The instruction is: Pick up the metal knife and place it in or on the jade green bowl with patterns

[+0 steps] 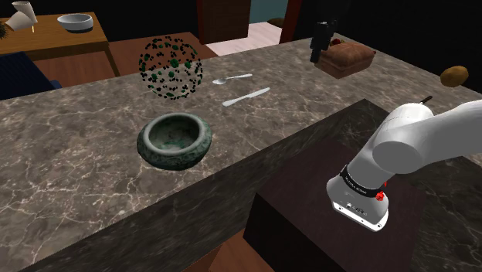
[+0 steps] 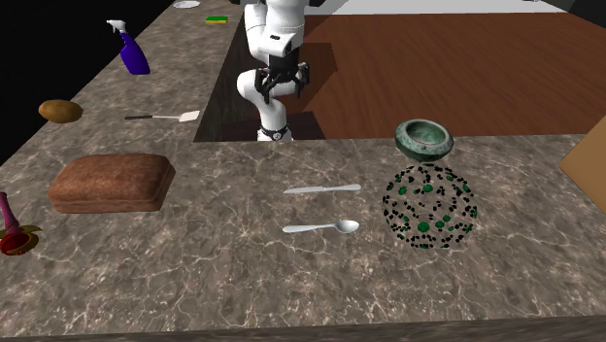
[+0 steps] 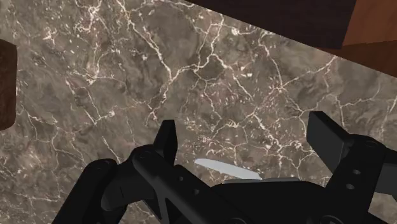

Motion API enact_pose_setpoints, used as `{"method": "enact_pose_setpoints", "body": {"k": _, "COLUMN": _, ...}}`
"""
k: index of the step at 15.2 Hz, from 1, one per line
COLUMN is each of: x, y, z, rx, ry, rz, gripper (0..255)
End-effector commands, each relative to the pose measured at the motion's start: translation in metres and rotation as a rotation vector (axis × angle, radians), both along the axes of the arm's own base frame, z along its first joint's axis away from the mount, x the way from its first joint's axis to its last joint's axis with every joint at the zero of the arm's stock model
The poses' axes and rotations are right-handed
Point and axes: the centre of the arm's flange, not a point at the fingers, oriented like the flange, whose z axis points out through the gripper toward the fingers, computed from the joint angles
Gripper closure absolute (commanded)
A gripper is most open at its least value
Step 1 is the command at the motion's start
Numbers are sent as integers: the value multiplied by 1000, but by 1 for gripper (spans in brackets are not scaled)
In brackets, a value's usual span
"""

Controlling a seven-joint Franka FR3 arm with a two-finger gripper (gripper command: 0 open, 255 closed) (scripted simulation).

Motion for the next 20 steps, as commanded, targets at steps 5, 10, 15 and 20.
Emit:
{"method": "enact_pose_setpoints", "body": {"k": 5, "x": 32, "y": -12, "z": -35, "rx": 54, "ry": -30, "rz": 214, "gripper": 0}}
{"method": "enact_pose_setpoints", "body": {"k": 10, "x": 75, "y": -15, "z": -78, "rx": 121, "ry": -68, "rz": 480, "gripper": 0}}
{"method": "enact_pose_setpoints", "body": {"k": 15, "x": 119, "y": -4, "z": -118, "rx": 188, "ry": -106, "rz": 747, "gripper": 0}}
{"method": "enact_pose_setpoints", "body": {"k": 20, "x": 159, "y": 22, "z": -156, "rx": 255, "ry": -143, "rz": 1014, "gripper": 0}}
